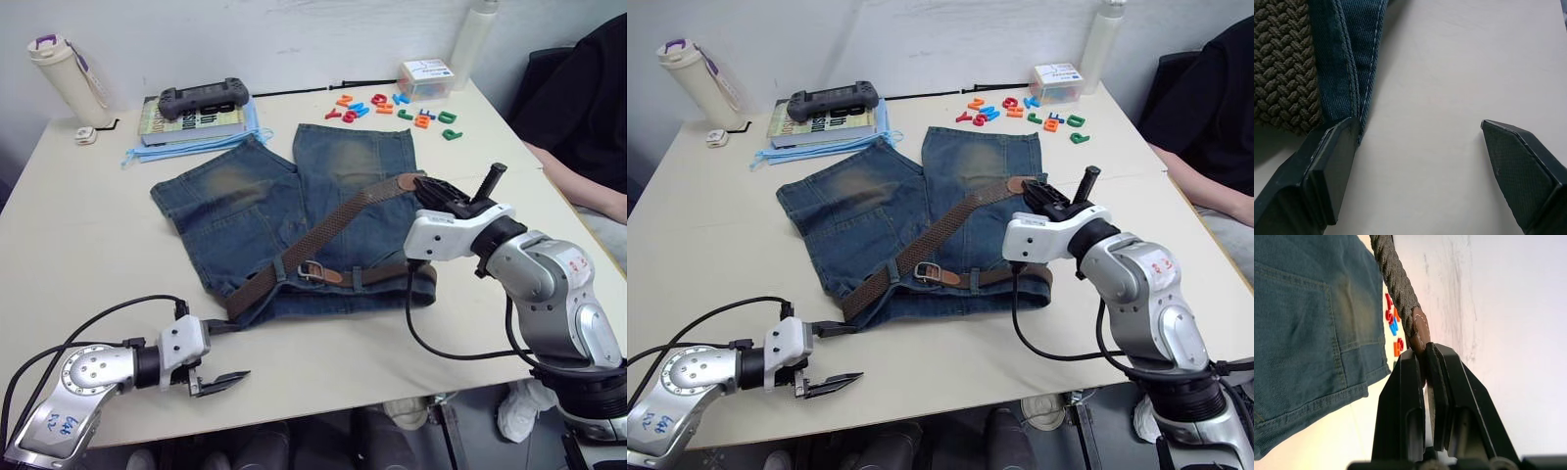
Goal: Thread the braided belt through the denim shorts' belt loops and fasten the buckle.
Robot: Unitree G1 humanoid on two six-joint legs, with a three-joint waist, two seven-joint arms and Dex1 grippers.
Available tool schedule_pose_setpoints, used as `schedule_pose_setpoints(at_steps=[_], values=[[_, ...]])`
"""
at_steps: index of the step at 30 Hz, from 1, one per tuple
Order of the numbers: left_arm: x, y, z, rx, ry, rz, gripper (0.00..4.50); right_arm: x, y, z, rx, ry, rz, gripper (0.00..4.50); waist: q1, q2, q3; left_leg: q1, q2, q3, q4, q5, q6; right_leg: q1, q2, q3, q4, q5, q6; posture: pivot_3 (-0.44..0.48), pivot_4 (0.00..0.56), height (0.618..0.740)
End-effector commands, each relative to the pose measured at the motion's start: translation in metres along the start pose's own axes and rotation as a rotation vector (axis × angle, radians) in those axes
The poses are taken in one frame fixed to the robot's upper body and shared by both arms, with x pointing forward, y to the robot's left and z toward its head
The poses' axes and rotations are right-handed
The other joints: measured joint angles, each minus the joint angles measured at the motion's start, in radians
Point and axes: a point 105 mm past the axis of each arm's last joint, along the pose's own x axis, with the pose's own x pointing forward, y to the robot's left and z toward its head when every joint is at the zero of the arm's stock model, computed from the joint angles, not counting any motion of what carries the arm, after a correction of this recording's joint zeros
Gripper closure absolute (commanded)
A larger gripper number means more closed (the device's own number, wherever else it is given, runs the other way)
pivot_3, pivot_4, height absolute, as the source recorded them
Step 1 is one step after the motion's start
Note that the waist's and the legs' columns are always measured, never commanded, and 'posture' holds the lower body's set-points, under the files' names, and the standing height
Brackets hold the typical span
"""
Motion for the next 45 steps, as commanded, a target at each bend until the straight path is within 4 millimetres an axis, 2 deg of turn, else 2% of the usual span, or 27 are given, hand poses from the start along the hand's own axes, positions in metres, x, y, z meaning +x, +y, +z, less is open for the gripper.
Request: schedule_pose_setpoints(at_steps=[1, 5, 9, 15, 19, 21, 23, 26, 30, 33, 40, 45], values=[[-0.002, -0.013, -0.036, -0.107, 0.131, -0.037, 0.12, -0.005, -0.022, 0.000, -0.015, 0.015, -0.096, 4.50, -0.002, 0.000, 0.000, 0.000, 0.000, 0.000, 0.000, 0.000, 0.000, 0.000, 0.000, 0.000, 0.000, 0.000, 0.000, 0.000, 0.150, 0.738], [0.001, -0.008, -0.025, -0.094, 0.075, -0.021, 0.12, -0.003, -0.015, 0.015, -0.010, -0.046, -0.078, 4.50, -0.006, 0.000, 0.000, 0.000, 0.000, 0.000, 0.000, 0.000, 0.000, 0.000, 0.000, 0.000, 0.000, 0.000, 0.000, 0.000, 0.150, 0.738], [-0.005, 0.001, 0.025, -0.174, -0.161, -0.015, 0.12, -0.002, -0.011, 0.025, 0.000, -0.083, -0.074, 4.50, -0.010, -0.002, 0.001, 0.000, 0.000, 0.000, 0.000, 0.000, 0.000, 0.000, 0.000, 0.000, 0.000, 0.000, 0.000, 0.000, 0.150, 0.738], [-0.029, 0.021, 0.077, -0.291, -0.305, -0.006, 0.12, 0.003, -0.003, 0.047, 0.030, -0.165, -0.054, 4.50, -0.013, -0.010, 0.006, -0.004, 0.001, -0.001, 0.001, 0.000, -0.001, -0.005, 0.000, 0.000, 0.003, 0.000, 0.000, 0.000, 0.150, 0.738], [-0.029, 0.037, 0.117, -0.363, -0.447, 0.000, 0.12, 0.006, 0.004, 0.066, 0.051, -0.234, -0.031, 4.50, -0.013, -0.010, 0.006, -0.016, 0.000, 0.000, 0.007, 0.001, -0.002, -0.017, 0.001, 0.001, 0.009, 0.000, -0.001, 0.000, 0.150, 0.738], [-0.028, 0.039, 0.130, -0.388, -0.483, -0.013, 0.12, 0.008, 0.007, 0.071, 0.057, -0.251, -0.017, 4.50, -0.016, -0.010, 0.006, -0.021, 0.000, 0.000, 0.012, 0.000, -0.003, -0.023, 0.001, 0.001, 0.013, 0.000, -0.001, 0.000, 0.150, 0.738], [-0.019, 0.028, 0.137, -0.401, -0.487, -0.065, 0.12, 0.013, 0.014, 0.077, 0.062, -0.260, 0.012, 4.50, -0.018, -0.010, 0.006, -0.022, 0.000, 0.001, 0.015, -0.001, -0.003, -0.024, 0.001, 0.002, 0.015, 0.000, -0.001, 0.000, 0.150, 0.738], [-0.009, 0.014, 0.147, -0.654, -0.599, -0.179, 0.12, 0.019, 0.020, 0.090, 0.087, -0.273, 0.033, 4.50, -0.025, -0.010, 0.006, -0.022, 0.000, 0.002, 0.015, -0.001, -0.003, -0.025, 0.001, 0.002, 0.016, 0.000, -0.001, 0.000, 0.150, 0.738], [0.004, 0.020, 0.147, -1.100, -0.744, -0.196, 0.12, 0.023, 0.018, 0.099, 0.141, -0.249, 0.002, 4.50, -0.024, -0.010, 0.006, -0.022, 0.001, 0.003, 0.017, -0.001, -0.005, -0.027, 0.002, 0.004, 0.021, -0.001, -0.002, 0.000, 0.150, 0.738], [0.020, 0.017, 0.148, -1.223, -0.772, -0.219, 0.12, 0.024, 0.016, 0.098, 0.176, -0.202, -0.029, 4.50, -0.013, -0.011, 0.006, -0.021, 0.000, 0.003, 0.019, 0.000, -0.006, -0.028, 0.002, 0.004, 0.024, -0.001, -0.002, 0.000, 0.150, 0.738], [0.043, 0.045, 0.147, -1.472, -0.906, -0.148, 0.12, 0.020, 0.017, 0.099, 0.213, -0.132, -0.053, 4.50, -0.005, -0.013, 0.004, -0.021, -0.001, 0.004, 0.022, 0.000, -0.006, -0.027, 0.008, 0.004, 0.025, -0.001, -0.002, 0.000, 0.150, 0.738], [0.050, 0.063, 0.155, -1.633, -1.011, -0.116, 0.12, 0.016, 0.016, 0.098, 0.210, -0.122, -0.062, 4.50, -0.006, -0.014, 0.004, -0.021, 0.000, 0.005, 0.022, 0.000, -0.007, -0.028, 0.010, 0.005, 0.025, -0.001, -0.002, 0.000, 0.150, 0.738]])
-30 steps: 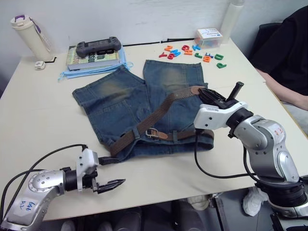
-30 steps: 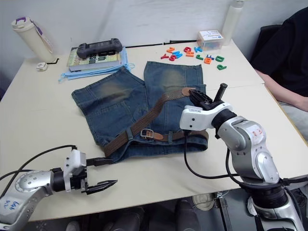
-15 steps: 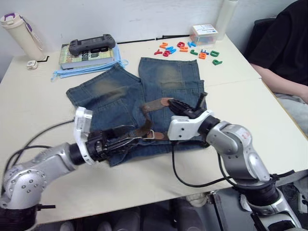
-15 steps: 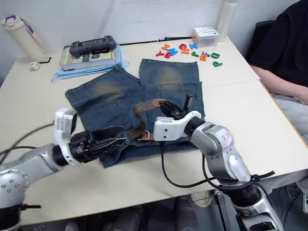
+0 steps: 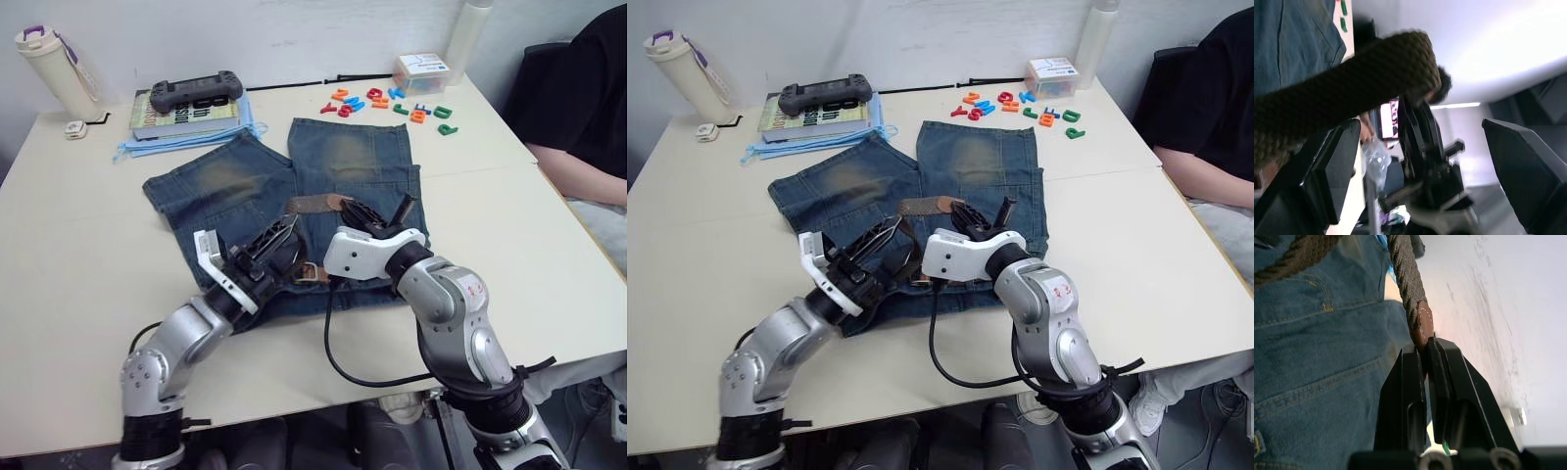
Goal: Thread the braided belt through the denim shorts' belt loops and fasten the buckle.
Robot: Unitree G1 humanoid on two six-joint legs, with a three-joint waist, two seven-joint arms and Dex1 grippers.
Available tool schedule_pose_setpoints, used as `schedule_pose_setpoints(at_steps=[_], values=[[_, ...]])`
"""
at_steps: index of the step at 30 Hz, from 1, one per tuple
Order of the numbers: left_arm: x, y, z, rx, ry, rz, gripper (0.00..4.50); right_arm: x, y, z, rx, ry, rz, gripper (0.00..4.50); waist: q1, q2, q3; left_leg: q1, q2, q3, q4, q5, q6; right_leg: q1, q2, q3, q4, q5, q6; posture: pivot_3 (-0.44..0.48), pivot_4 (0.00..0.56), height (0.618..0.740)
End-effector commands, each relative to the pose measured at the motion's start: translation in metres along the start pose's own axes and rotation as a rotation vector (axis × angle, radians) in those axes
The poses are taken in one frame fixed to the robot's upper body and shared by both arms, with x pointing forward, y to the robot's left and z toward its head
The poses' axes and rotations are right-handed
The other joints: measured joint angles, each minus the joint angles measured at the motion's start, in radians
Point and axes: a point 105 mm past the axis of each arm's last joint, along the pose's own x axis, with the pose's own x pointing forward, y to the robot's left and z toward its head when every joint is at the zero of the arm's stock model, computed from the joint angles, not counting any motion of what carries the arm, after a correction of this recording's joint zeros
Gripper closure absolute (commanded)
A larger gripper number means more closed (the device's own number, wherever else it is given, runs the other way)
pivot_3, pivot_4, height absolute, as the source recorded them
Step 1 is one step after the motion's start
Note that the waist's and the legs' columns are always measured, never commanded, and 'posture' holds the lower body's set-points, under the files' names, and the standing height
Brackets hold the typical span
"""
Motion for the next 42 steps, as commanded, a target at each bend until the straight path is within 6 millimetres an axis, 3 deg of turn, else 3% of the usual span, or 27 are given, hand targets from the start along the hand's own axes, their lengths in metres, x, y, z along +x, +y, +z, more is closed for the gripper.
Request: schedule_pose_setpoints(at_steps=[1, 7, 14, 17, 24, 34, 37, 41, 42], values=[[0.010, -0.009, 0.007, -0.061, -0.061, -0.018, 0.12, -0.007, -0.012, 0.010, -0.026, -0.032, -0.050, 4.50, 0.001, 0.000, 0.000, 0.000, 0.001, 0.000, 0.000, 0.000, 0.000, 0.000, 0.001, 0.000, 0.000, 0.000, 0.000, 0.000, 0.150, 0.738], [0.019, -0.018, 0.010, -0.139, -0.112, -0.034, 0.12, -0.006, -0.009, 0.010, -0.036, -0.033, -0.040, 4.50, 0.002, 0.000, 0.000, 0.000, 0.002, 0.001, 0.001, 0.000, -0.001, 0.000, 0.003, 0.001, 0.000, 0.000, 0.000, 0.000, 0.150, 0.738], [0.022, -0.012, 0.007, -0.170, -0.113, 0.039, 0.12, -0.005, -0.009, 0.011, -0.037, -0.041, -0.044, 4.50, 0.002, -0.001, 0.000, 0.000, 0.004, 0.002, 0.001, -0.001, -0.002, 0.000, 0.005, 0.001, 0.000, 0.001, -0.001, 0.000, 0.150, 0.738], [0.021, -0.010, 0.004, -0.155, -0.093, 0.047, 0.83, -0.004, -0.009, 0.012, -0.037, -0.042, -0.045, 4.50, 0.003, -0.001, 0.000, 0.000, 0.004, 0.002, 0.001, -0.001, -0.002, 0.000, 0.005, 0.001, -0.001, 0.001, -0.001, 0.000, 0.150, 0.738], [0.020, -0.011, 0.004, -0.125, -0.070, 0.031, 3.96, -0.004, -0.009, 0.012, -0.037, -0.042, -0.044, 4.50, 0.004, -0.001, 0.000, 0.000, 0.004, 0.002, 0.001, -0.001, -0.002, 0.000, 0.005, 0.002, -0.001, 0.001, -0.002, 0.000, 0.150, 0.738], [0.015, -0.011, 0.012, -0.066, -0.062, 0.039, 3.96, -0.003, -0.006, 0.018, -0.005, -0.071, -0.042, 4.50, 0.007, -0.001, 0.000, 0.000, 0.004, 0.002, 0.001, -0.001, -0.002, 0.000, 0.005, 0.002, -0.001, 0.001, -0.002, 0.000, 0.150, 0.738], [0.015, -0.012, 0.014, -0.055, -0.060, 0.037, 4.00, -0.002, -0.006, 0.023, 0.064, -0.097, -0.042, 3.38, 0.006, -0.001, 0.000, 0.000, 0.004, 0.002, 0.001, -0.001, -0.002, 0.000, 0.005, 0.002, -0.001, 0.001, -0.002, 0.000, 0.150, 0.738], [0.011, -0.013, 0.021, -0.027, -0.073, 0.045, 4.00, -0.002, -0.008, 0.021, 0.086, -0.090, -0.052, 1.26, 0.007, 0.000, 0.000, 0.000, 0.005, 0.002, 0.001, -0.001, -0.002, 0.000, 0.006, 0.001, -0.001, 0.001, -0.002, 0.000, 0.150, 0.738], [0.009, -0.013, 0.024, -0.018, -0.084, 0.049, 4.00, -0.002, -0.008, 0.020, 0.089, -0.084, -0.053, 0.91, 0.008, -0.001, 0.000, 0.000, 0.005, 0.002, 0.001, -0.001, -0.002, 0.000, 0.006, 0.001, -0.001, 0.001, -0.002, 0.000, 0.150, 0.738]])
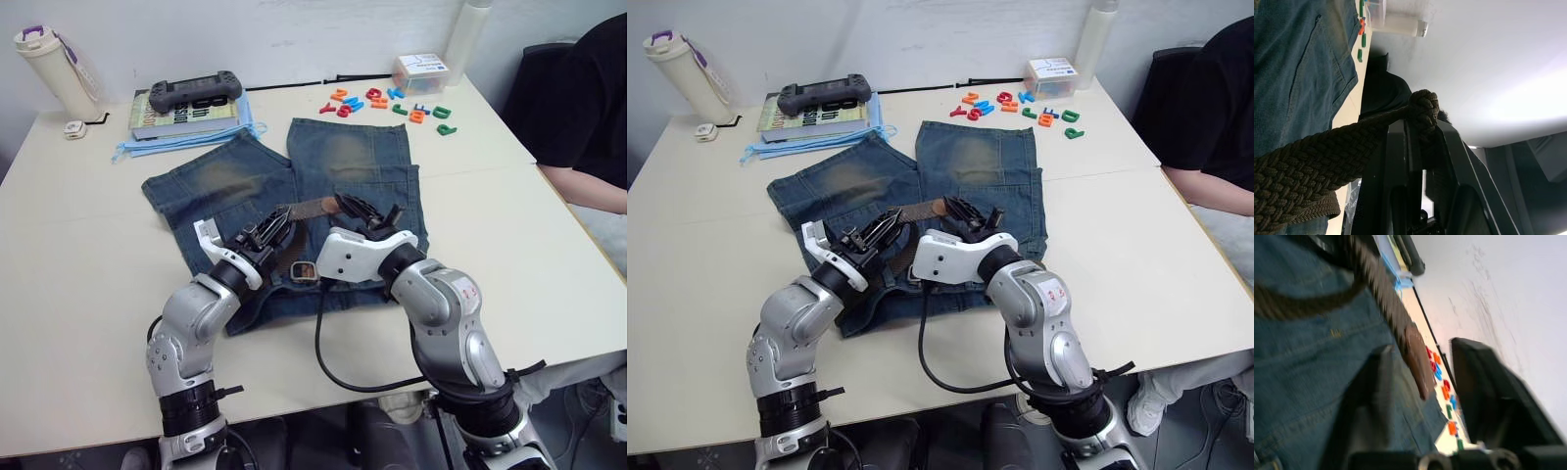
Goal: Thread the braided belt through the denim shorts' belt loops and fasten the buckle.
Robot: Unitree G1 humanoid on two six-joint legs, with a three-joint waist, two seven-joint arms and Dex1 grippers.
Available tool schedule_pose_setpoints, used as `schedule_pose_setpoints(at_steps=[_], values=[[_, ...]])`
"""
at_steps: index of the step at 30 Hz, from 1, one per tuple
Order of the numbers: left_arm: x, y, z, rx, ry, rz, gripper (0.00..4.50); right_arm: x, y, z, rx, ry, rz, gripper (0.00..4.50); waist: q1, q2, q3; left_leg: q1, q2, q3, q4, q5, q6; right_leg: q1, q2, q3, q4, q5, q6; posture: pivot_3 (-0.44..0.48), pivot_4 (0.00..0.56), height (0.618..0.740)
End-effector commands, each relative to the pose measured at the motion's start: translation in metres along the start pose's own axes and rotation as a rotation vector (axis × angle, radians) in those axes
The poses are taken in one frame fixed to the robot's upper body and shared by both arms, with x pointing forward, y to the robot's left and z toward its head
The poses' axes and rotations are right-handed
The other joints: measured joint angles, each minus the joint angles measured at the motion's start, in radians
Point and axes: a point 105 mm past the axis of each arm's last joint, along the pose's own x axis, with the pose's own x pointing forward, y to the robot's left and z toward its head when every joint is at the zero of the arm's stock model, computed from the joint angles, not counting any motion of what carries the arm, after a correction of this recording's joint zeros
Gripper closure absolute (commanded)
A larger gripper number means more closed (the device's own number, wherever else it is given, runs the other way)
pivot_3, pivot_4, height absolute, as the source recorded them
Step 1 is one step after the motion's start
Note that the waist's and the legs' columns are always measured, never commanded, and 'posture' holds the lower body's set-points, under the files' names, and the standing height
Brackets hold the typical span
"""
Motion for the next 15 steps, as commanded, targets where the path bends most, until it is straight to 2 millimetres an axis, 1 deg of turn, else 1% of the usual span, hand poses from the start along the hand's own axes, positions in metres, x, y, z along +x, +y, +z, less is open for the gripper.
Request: schedule_pose_setpoints(at_steps=[1, 2, 6, 9, 11, 13, 15], values=[[-0.005, -0.013, 0.009, 0.048, -0.020, -0.042, 4.00, -0.005, -0.010, 0.002, 0.013, -0.010, -0.047, 0.41, 0.000, 0.000, 0.000, 0.000, 0.000, 0.000, 0.000, 0.000, 0.000, 0.000, 0.000, 0.000, 0.000, 0.000, 0.000, 0.000, 0.150, 0.738], [-0.008, -0.013, 0.014, 0.058, -0.033, -0.038, 4.00, -0.006, -0.009, 0.000, 0.031, -0.003, -0.041, 0.05, -0.001, 0.000, 0.000, 0.000, 0.000, 0.000, 0.000, 0.000, 0.000, 0.000, 0.000, 0.000, 0.000, 0.000, 0.000, 0.000, 0.150, 0.738], [-0.017, -0.013, 0.032, 0.092, -0.079, -0.025, 4.00, -0.014, 0.000, -0.014, 0.070, 0.035, 0.009, 0.05, 0.000, 0.000, 0.000, 0.000, 0.001, 0.000, 0.000, 0.000, 0.000, 0.000, 0.000, 0.000, 0.000, 0.000, 0.000, 0.000, 0.150, 0.738], [-0.028, -0.009, 0.043, 0.148, -0.080, 0.003, 4.00, -0.018, 0.012, -0.022, 0.103, 0.059, 0.081, 0.05, 0.001, 0.000, 0.000, 0.000, 0.000, 0.000, 0.000, 0.000, 0.000, 0.000, 0.000, 0.000, 0.000, 0.000, 0.000, 0.000, 0.150, 0.738], [-0.034, -0.005, 0.048, 0.179, -0.070, 0.028, 4.00, -0.019, 0.022, -0.020, 0.139, 0.046, 0.135, 0.05, -0.001, 0.000, 0.000, 0.000, 0.001, 0.000, 0.000, 0.000, 0.000, 0.000, 0.000, 0.000, 0.000, 0.000, 0.000, 0.000, 0.150, 0.738], [-0.046, 0.004, 0.055, 0.197, -0.073, 0.071, 4.00, -0.022, 0.043, -0.010, 0.199, 0.002, 0.240, 0.05, -0.006, 0.000, 0.000, 0.000, 0.001, 0.000, -0.001, 0.000, -0.001, -0.001, 0.001, 0.000, 0.000, 0.000, 0.000, 0.000, 0.150, 0.738], [-0.052, 0.008, 0.059, 0.206, -0.075, 0.091, 4.00, -0.022, 0.054, -0.004, 0.227, -0.024, 0.292, 0.05, -0.014, 0.000, 0.000, 0.001, 0.002, 0.000, -0.002, 0.000, -0.001, -0.001, 0.001, 0.000, 0.000, 0.000, -0.001, 0.000, 0.150, 0.738]])
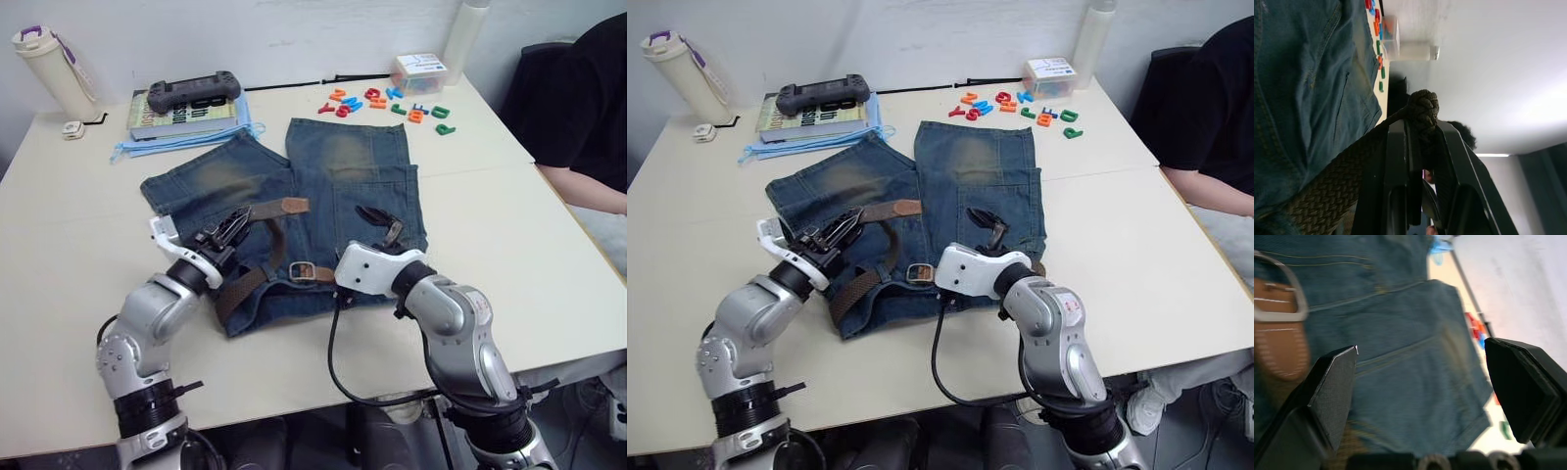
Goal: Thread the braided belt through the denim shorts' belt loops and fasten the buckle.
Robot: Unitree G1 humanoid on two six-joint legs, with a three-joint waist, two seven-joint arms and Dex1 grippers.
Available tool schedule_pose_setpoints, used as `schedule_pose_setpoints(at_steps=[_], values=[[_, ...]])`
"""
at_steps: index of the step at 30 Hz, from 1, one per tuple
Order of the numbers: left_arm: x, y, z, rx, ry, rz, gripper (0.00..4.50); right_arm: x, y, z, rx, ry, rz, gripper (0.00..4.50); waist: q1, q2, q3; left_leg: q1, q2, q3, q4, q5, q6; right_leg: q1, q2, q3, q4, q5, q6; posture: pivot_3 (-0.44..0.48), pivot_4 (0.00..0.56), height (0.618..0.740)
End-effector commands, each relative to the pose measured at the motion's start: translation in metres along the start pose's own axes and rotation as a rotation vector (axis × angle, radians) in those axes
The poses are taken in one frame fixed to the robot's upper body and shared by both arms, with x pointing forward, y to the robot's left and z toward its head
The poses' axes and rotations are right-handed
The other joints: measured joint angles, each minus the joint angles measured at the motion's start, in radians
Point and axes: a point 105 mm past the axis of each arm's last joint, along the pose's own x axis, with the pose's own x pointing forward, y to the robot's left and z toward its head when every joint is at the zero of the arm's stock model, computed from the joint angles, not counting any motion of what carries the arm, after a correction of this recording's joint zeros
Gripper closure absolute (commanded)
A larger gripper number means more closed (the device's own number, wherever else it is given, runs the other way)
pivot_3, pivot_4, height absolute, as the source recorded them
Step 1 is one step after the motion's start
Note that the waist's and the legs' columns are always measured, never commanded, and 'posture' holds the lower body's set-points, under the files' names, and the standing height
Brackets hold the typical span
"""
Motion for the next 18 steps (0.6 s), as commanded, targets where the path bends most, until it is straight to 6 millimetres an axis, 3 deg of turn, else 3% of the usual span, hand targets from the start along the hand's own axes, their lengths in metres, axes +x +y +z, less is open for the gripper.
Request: schedule_pose_setpoints(at_steps=[1, 6, 13, 18], values=[[-0.013, 0.004, 0.008, 0.027, -0.003, 0.003, 4.00, -0.001, 0.020, 0.022, 0.044, -0.105, 0.098, 0.05, -0.003, 0.000, 0.000, 0.000, 0.000, 0.000, 0.000, 0.000, 0.000, 0.000, 0.000, 0.000, 0.000, 0.000, 0.000, 0.000, 0.150, 0.738], [-0.015, 0.004, 0.012, 0.030, -0.021, 0.005, 4.00, 0.011, 0.037, 0.024, 0.030, -0.121, 0.149, 0.05, -0.001, -0.001, 0.000, 0.000, 0.000, -0.001, 0.002, 0.000, 0.000, 0.000, -0.001, 0.000, 0.000, 0.000, -0.001, 0.000, 0.150, 0.738], [-0.020, 0.005, 0.015, 0.036, -0.038, 0.004, 4.00, 0.021, 0.047, 0.010, -0.051, -0.044, 0.157, 0.05, -0.003, -0.001, 0.000, 0.000, 0.000, -0.001, 0.001, 0.000, -0.001, 0.000, -0.001, -0.001, 0.000, 0.000, -0.001, 0.000, 0.150, 0.738], [-0.022, 0.006, 0.016, 0.035, -0.041, -0.001, 4.00, 0.026, 0.050, -0.001, 0.022, 0.029, 0.109, 0.05, -0.002, -0.001, -0.001, 0.000, 0.000, -0.001, 0.002, 0.000, -0.001, 0.000, -0.001, 0.000, 0.001, 0.000, -0.001, 0.000, 0.150, 0.738]])
